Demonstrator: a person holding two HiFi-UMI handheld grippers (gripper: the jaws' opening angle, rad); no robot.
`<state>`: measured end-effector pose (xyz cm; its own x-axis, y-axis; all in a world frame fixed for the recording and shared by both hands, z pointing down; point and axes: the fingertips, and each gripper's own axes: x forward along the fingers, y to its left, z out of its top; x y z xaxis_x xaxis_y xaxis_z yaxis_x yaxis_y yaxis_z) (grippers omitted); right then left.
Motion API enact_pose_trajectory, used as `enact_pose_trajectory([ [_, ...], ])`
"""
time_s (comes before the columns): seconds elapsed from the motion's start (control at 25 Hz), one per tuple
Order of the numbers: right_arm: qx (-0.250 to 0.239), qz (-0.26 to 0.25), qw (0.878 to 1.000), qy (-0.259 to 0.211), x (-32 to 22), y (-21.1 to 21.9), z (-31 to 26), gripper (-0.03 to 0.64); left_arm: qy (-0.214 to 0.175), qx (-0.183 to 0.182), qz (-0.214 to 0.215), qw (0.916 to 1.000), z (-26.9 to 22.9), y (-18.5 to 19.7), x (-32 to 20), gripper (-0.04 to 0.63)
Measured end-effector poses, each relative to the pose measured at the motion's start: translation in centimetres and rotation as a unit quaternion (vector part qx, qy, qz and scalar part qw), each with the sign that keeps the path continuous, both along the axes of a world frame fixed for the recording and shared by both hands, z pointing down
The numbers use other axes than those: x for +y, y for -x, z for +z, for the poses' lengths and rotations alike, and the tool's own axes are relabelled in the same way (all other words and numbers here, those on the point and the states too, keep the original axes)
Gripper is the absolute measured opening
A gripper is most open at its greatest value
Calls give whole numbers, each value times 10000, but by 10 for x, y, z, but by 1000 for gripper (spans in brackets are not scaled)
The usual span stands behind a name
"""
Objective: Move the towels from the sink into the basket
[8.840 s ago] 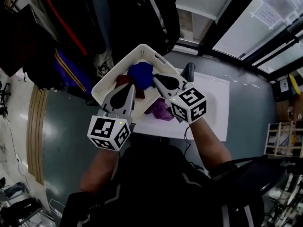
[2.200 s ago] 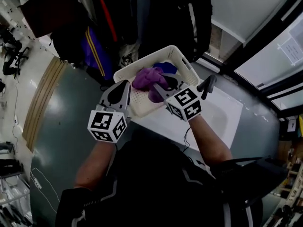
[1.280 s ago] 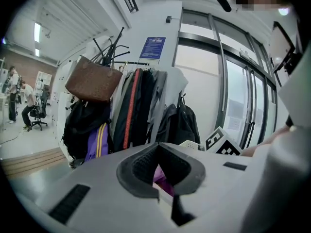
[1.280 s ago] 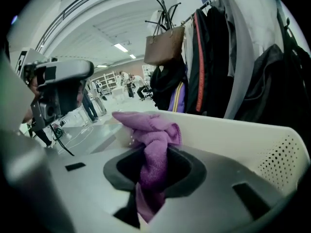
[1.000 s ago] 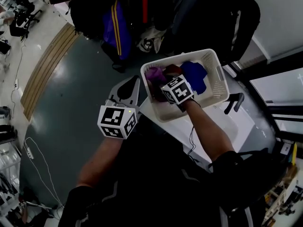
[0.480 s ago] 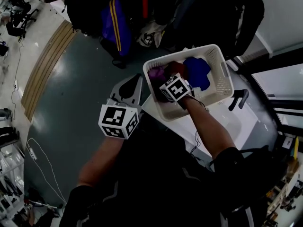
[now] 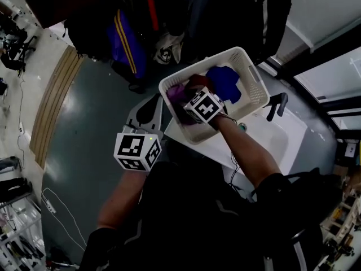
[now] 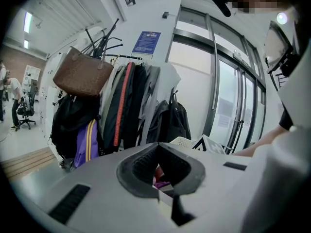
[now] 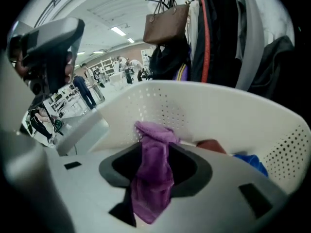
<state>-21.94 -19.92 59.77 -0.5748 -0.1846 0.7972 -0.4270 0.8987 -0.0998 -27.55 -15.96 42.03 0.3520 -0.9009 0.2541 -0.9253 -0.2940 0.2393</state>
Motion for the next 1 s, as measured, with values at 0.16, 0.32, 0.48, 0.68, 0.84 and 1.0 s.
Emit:
enact_pose_trajectory([
  [0.16,-588,193,9974,-369,-6,-7,-50,181,-124,5,128,9998,-11,-19,1,6],
  [0.32,-1111,551,9889,-823,-9,-29,-102,170,-301,5,403,9987,-26,-45,0,6],
  [0.48,-1469,1011,9778,-1096,-5,-66,-144,149,-429,47,685,9967,-40,-74,1,6],
  [0.68,-1774,1484,9611,-1512,0,-114,-180,105,-482,84,971,9941,-48,-105,0,6],
  [0.84,-1923,1971,9443,-1799,11,-166,-194,72,-590,95,1388,9885,-57,-145,3,6],
  [1.0,-2139,2595,9175,-2124,22,-219,-212,31,-659,85,1728,9827,-64,-181,6,6],
])
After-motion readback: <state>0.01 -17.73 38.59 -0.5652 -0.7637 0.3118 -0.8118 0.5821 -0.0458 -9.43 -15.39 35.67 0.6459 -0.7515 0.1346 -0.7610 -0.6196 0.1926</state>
